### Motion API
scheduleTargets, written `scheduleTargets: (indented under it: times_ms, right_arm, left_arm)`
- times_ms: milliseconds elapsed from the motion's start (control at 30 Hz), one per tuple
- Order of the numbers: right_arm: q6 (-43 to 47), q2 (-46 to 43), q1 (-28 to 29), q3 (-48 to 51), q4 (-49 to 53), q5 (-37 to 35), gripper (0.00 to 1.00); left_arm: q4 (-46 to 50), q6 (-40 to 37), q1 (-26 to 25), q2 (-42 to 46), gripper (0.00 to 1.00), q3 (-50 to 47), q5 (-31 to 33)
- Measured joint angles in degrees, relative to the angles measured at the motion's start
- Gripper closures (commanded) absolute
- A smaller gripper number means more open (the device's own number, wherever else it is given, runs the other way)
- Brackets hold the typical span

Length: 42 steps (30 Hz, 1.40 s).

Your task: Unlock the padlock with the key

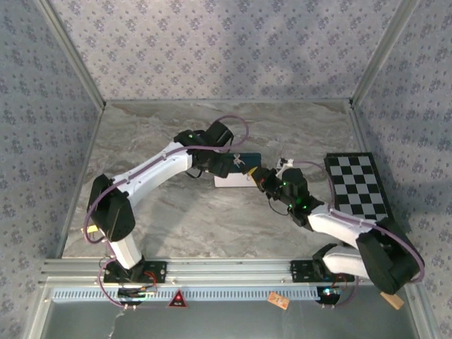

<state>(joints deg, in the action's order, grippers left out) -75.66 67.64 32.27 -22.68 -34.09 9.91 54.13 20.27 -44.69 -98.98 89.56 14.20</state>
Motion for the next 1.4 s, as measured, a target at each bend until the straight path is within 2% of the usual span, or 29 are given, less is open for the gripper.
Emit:
scheduleTargets:
  times_ms: [67,233,300,400,533,633,800,967,1200,1400]
  right_arm:
    - [2.14,-1.86,-0.59,-0.39,3.45,0.0,1.0]
    - [7.52,-4.7,-0.57,-1.4,10.29,-0.02,1.0]
    - [8.83,-5.22,-0.04,-1.62,11.69,-0.04,1.0]
    - [9.73,-6.01,1.36,-1.64,12.63,-0.07,1.0]
    - [10.62,-6.58,2.91,-1.64,13.27,-0.48,1.0]
    - [11.1,-6.78,3.3,-1.64,13.75,-0.76,1.0]
    - [12.52,-8.02,3.54,-1.88,15.91,-1.22,1.0]
    - [13.84,-8.83,4.74,-2.01,17.59,-2.19,1.0]
    - [14.73,-9.11,5.53,-2.01,18.25,-3.13,1.0]
    - [15.21,-9.53,6.71,-2.01,18.91,-3.56,1.0]
  left_arm:
    - [0.42,-1.38,0.98,0.04,0.0,0.57,-0.48]
    - [-0.39,-0.83,7.19,-0.15,0.0,2.69,-6.38]
    - [-0.35,-0.04,8.24,-0.74,0.02,4.42,-8.22]
    - [-1.38,0.79,7.32,-0.98,0.01,4.74,-10.58]
    - [-2.19,0.83,2.97,-0.28,0.02,-0.5,-10.1]
    - [-2.47,1.4,0.83,0.2,0.08,-5.68,-10.19]
    - [-5.79,3.67,2.36,1.09,0.13,-9.73,-10.62]
    - [-12.68,6.47,5.01,5.81,0.12,-14.73,-15.8]
    - [-19.3,9.84,5.33,7.91,0.19,-15.96,-18.95]
    - [-19.67,10.75,5.33,7.69,0.27,-17.79,-19.32]
